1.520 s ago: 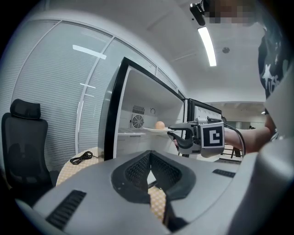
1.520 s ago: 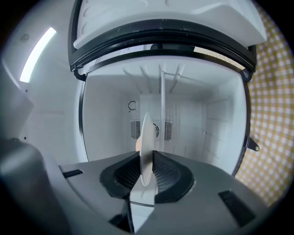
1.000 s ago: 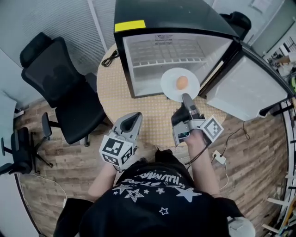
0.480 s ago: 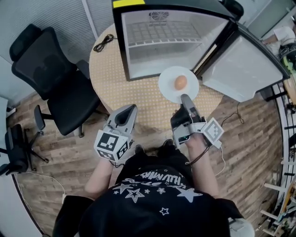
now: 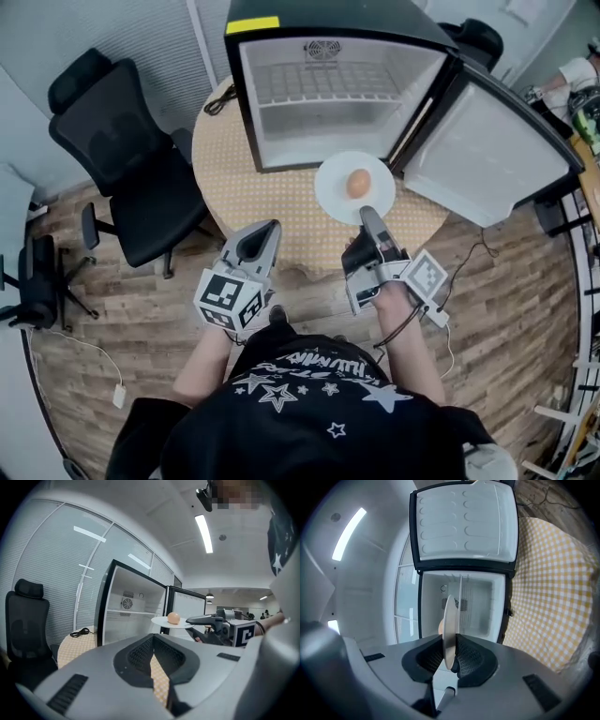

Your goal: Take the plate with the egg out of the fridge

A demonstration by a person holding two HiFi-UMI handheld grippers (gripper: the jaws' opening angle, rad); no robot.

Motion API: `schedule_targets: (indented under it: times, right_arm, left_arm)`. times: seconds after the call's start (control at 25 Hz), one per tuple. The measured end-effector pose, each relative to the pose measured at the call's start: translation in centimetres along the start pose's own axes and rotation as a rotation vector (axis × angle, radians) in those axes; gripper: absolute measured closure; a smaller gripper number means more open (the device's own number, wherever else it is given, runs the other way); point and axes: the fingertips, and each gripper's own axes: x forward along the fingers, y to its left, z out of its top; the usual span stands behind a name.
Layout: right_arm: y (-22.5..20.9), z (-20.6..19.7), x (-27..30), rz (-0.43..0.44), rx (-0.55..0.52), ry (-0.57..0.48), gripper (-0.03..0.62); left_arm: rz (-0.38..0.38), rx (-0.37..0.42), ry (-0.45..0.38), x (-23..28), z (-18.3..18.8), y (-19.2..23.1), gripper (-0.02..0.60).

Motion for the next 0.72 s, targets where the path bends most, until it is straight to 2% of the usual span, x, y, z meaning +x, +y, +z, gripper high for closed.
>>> schedule_targets:
  times: [0.4,0.72]
  right_arm:
    - [-0.7,2.8,-7.3,0.017,0.045,0.018,0.519]
    - [0.0,4.7,-12.8,0.043,0.043,0.059,0.519]
  left_arm:
    - [0.012,0.039,0.032,0.1,-1.1,-8.7,0.574]
    - [0.048,0.052,0.017,-1.2,-1.4,-15.0,0.575]
